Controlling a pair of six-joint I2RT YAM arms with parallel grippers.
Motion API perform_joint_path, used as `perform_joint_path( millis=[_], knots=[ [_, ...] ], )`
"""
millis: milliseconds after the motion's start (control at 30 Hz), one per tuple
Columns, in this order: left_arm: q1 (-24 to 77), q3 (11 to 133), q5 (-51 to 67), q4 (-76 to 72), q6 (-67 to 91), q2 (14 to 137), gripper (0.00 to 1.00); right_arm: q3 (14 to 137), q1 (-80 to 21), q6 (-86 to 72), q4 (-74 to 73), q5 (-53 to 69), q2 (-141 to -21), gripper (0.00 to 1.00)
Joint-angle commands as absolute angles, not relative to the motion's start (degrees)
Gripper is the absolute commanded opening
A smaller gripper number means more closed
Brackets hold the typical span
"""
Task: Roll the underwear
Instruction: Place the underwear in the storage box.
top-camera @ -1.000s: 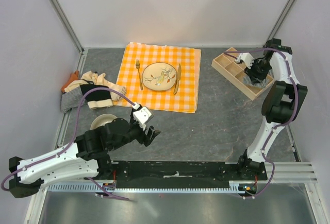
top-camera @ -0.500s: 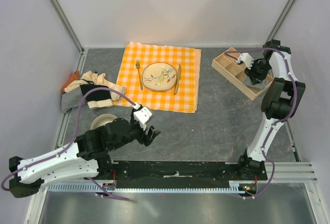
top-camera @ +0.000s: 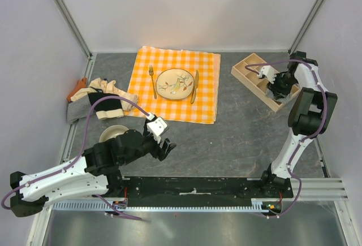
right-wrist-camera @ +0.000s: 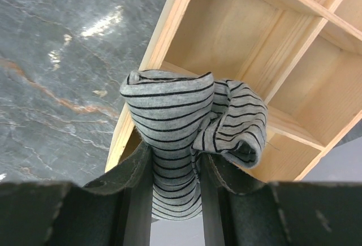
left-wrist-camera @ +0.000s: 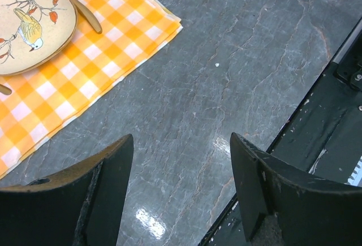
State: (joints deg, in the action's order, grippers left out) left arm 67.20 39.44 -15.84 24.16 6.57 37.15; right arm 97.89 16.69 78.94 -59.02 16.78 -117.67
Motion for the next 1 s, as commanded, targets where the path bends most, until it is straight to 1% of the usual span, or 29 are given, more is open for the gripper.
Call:
perform_joint_path(
  millis=[0, 100, 233, 433, 767, 900, 967],
  knots=[
    [66.97, 41.13, -14.33, 23.2, 4.22, 37.0, 0.74, 89.39, 13.02, 78.31, -68.47, 19.6, -118.04, 0.0],
    [66.97, 41.22, -13.98, 23.29, 4.31, 36.65, 0.74, 86.75, 11.0, 76.47, -67.68, 20.04, -116.55, 0.0],
    [67.06, 41.04, -13.8, 23.2, 4.39, 36.21, 0.74, 86.22, 9.84, 72.61, -66.36, 20.3, -116.28, 0.0],
    [67.5, 41.13, -13.8, 23.29, 4.48, 35.33, 0.74, 86.57, 9.84, 69.35, -63.38, 16.44, -119.0, 0.0],
    [67.85, 40.87, -14.5, 23.29, 4.48, 34.72, 0.74, 84.37, 10.19, 65.48, -55.64, 12.04, -127.18, 0.0],
    [67.85, 40.87, -14.5, 23.2, 4.39, 34.98, 0.74, 84.81, 10.9, 64.95, -55.99, 11.08, -128.05, 0.0],
    [67.85, 40.87, -14.41, 23.2, 4.39, 35.07, 0.74, 84.81, 10.9, 65.04, -55.99, 8.72, -128.58, 0.0]
  ],
)
